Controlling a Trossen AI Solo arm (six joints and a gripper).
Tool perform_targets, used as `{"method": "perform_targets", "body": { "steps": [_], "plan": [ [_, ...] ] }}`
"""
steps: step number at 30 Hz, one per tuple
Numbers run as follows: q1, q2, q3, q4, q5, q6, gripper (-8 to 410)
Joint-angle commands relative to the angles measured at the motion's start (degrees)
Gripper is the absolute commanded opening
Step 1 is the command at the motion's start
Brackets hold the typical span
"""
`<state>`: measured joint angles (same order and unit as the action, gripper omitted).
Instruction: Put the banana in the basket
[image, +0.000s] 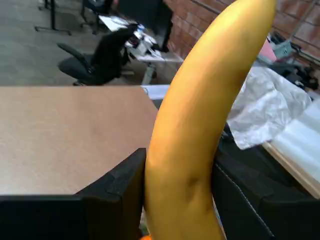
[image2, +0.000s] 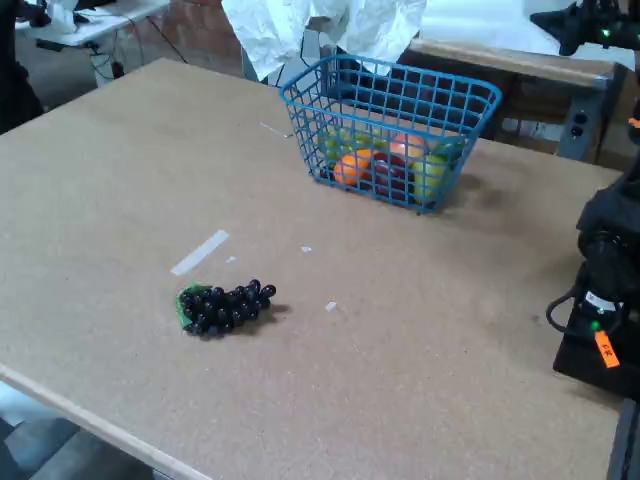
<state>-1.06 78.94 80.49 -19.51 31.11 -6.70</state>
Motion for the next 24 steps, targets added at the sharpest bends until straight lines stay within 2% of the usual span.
{"method": "perform_targets", "body": {
  "steps": [1, 4, 8, 14, 24],
  "plan": [
    [-6.32, -0.24, -5.16, 3.43, -0.35, 2.47, -1],
    [-8.31, -0.24, -6.93, 4.92, -1.27, 2.93, -1],
    [-11.67, -0.24, -8.94, 6.29, -6.6, 5.33, -1],
    [-16.33, -0.24, -13.73, 10.1, -11.89, 8.22, -1],
    [-19.93, -0.22, -24.17, 15.65, -12.37, 8.52, -1]
  ]
}}
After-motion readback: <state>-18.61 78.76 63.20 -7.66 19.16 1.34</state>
